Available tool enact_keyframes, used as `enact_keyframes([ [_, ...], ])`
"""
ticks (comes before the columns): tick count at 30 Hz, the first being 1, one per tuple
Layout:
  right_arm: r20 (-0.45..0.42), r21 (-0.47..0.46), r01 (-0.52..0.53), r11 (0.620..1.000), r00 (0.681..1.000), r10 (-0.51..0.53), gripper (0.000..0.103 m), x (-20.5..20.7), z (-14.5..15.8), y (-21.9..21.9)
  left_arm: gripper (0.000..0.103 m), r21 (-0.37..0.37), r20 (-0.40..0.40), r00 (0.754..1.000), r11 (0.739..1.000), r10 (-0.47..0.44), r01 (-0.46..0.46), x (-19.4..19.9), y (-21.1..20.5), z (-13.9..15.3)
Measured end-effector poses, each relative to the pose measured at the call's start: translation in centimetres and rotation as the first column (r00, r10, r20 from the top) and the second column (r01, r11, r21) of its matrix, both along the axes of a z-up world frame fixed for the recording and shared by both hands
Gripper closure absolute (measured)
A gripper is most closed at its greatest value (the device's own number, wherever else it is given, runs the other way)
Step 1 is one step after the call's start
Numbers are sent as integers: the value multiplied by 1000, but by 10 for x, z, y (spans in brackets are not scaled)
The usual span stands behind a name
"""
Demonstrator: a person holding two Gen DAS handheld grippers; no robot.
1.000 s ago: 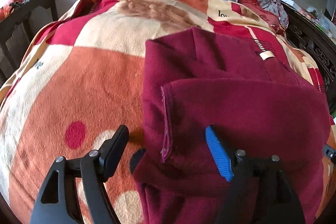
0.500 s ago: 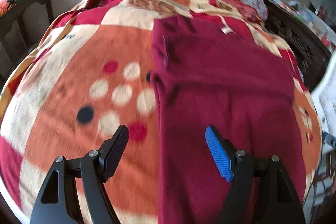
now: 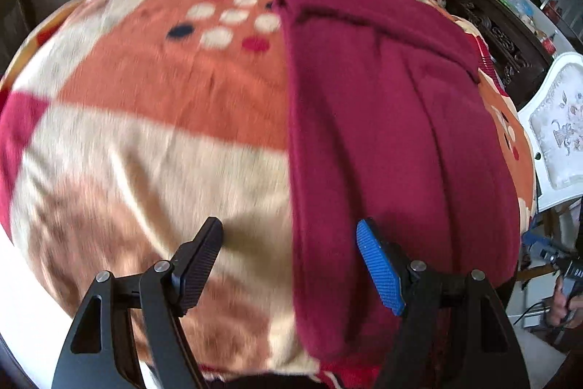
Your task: Fold small clothes
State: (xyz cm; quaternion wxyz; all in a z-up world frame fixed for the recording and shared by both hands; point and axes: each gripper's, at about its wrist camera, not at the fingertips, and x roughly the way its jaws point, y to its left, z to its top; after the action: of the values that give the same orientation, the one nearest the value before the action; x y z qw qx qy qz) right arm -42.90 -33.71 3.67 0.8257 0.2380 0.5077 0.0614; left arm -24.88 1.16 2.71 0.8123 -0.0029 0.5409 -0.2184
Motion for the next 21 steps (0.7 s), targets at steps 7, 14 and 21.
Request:
enact_keyframes([
  [7,-12,64,9,998,1000,-9,33,0,-14,6,20,5,22,1000,1000,6,-7,-18,3,-1],
  [14,-19,100,-23,995,1000,25,33,9,-24,19,10,43,22,999,999,-24,23,-26,-3,-6],
  [21,-13,127,-15,992,1000,16,33,11,-26,17,4,70,26,999,997,-32,30,-27,-8,-10],
])
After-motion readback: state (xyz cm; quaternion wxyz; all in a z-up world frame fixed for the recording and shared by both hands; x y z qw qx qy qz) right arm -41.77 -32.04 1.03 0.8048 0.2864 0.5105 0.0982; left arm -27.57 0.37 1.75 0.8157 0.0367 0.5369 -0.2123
